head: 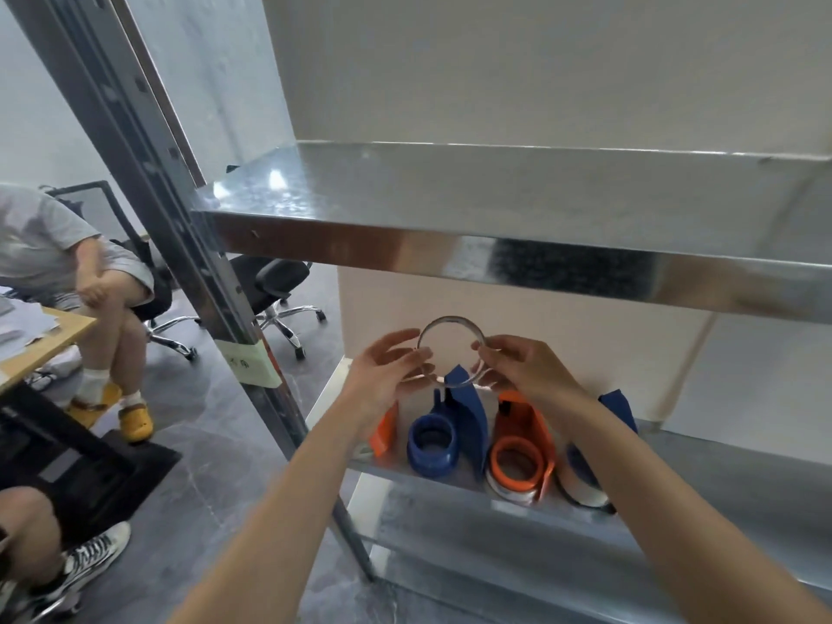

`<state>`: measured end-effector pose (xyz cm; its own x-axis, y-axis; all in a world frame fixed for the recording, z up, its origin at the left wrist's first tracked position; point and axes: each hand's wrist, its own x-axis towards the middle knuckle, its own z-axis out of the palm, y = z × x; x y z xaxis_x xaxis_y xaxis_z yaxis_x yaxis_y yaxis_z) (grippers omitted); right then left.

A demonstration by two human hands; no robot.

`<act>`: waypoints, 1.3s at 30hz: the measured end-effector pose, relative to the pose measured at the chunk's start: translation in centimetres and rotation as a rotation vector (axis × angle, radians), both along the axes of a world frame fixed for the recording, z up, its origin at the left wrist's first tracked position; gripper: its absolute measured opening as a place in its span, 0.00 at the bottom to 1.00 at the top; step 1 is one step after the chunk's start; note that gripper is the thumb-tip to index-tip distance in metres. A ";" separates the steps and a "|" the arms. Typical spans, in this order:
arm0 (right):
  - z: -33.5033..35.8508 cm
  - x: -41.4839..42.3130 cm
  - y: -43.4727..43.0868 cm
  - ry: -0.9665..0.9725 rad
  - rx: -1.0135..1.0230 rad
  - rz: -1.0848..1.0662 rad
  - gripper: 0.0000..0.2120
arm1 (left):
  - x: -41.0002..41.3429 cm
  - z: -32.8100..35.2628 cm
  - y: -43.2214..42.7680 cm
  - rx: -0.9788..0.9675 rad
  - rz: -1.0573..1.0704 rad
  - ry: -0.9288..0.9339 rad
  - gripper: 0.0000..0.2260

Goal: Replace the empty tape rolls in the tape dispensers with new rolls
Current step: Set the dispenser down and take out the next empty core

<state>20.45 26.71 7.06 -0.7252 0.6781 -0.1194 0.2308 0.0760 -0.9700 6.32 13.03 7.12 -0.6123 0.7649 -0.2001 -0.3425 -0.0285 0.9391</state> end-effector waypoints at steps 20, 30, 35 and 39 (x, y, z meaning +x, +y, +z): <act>4.5 8.8 1.1 -0.059 0.208 -0.130 0.09 | 5.5 3.5 3.9 0.064 -0.169 -0.003 0.10; 5.1 20.8 0.3 -0.059 0.189 -0.441 0.09 | 14.6 4.1 9.3 0.045 -0.513 -0.010 0.09; 5.3 28.1 -1.5 -0.057 0.178 -0.634 0.09 | 21.3 4.5 11.4 0.073 -0.729 0.017 0.10; 5.4 34.3 -3.7 -0.068 0.191 -0.781 0.08 | 27.6 4.8 12.2 0.080 -0.900 -0.003 0.09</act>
